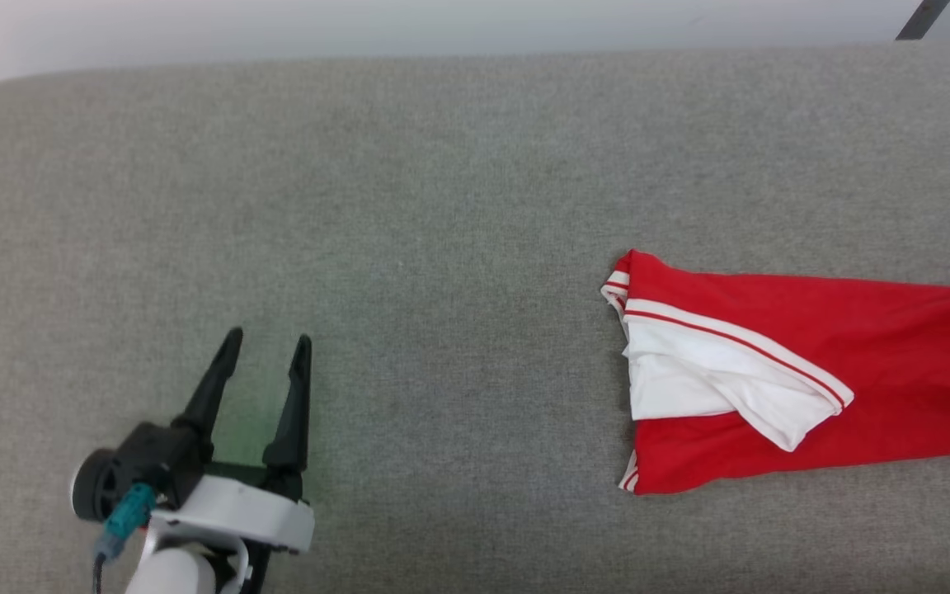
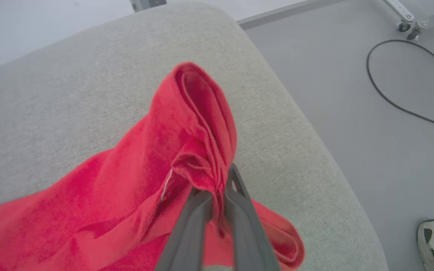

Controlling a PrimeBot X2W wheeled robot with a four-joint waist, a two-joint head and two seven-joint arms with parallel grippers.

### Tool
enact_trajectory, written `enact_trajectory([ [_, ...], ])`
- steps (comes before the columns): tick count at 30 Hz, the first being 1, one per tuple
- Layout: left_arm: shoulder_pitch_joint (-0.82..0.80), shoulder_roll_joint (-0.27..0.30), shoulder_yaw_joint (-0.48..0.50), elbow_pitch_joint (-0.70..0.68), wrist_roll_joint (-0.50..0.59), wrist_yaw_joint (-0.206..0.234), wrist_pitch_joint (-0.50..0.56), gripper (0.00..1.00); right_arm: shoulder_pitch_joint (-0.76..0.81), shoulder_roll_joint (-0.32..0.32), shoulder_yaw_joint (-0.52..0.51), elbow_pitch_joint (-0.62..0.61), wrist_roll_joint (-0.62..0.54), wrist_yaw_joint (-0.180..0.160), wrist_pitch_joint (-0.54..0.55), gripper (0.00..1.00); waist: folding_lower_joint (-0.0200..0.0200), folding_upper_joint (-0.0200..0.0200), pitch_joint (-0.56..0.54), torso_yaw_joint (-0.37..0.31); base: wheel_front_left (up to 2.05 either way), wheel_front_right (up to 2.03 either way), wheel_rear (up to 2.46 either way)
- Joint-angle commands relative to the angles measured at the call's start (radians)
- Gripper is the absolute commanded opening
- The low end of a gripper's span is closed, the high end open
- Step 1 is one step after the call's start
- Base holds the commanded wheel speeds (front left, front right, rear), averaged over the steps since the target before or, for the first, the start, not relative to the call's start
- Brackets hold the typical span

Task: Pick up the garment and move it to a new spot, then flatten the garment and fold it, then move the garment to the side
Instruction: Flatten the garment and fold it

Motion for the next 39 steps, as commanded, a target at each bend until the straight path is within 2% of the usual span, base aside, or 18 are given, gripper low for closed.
enact_trajectory([
  [1,0.022,-0.001,0.005,0.006,0.007,-0.002,0.001,1.00,0.000,0.009,0.036,-0.010,0.014,-0.001,-0.002,0.00,0.0000,0.0000,-0.022,-0.005,0.00,0.00,0.00],
  [6,0.068,-0.007,0.011,0.009,0.009,-0.002,0.001,1.00,0.039,0.060,0.176,-0.090,0.117,-0.001,0.066,0.00,0.0000,0.0000,-0.082,-0.013,0.00,0.00,0.00],
  [12,0.120,-0.010,-0.006,0.017,0.011,-0.002,0.001,1.00,0.115,0.131,0.380,-0.299,0.239,-0.001,0.170,0.00,0.0000,0.0000,-0.140,0.004,0.00,0.00,0.00],
  [18,0.135,-0.024,-0.044,0.025,-0.003,-0.002,0.001,1.00,0.149,0.192,0.530,-0.423,0.268,-0.001,0.188,0.00,0.0000,0.0000,-0.162,0.051,0.00,0.00,0.00],
  [26,0.127,-0.044,-0.079,0.037,-0.023,-0.002,0.001,1.00,0.104,0.233,0.626,-0.373,0.238,-0.001,0.120,0.00,0.0000,0.0000,-0.163,0.125,0.00,0.00,0.00],
  [33,0.095,-0.058,-0.088,0.045,-0.031,-0.002,0.001,1.00,0.074,0.262,0.628,-0.270,0.245,-0.001,0.076,0.00,0.0000,0.0000,-0.134,0.166,0.00,0.00,0.00],
  [39,0.075,-0.070,-0.089,0.053,-0.036,-0.002,0.001,1.00,0.049,0.268,0.659,-0.179,0.225,-0.001,0.025,0.00,0.0000,0.0000,-0.108,0.174,0.00,0.00,0.00],
])
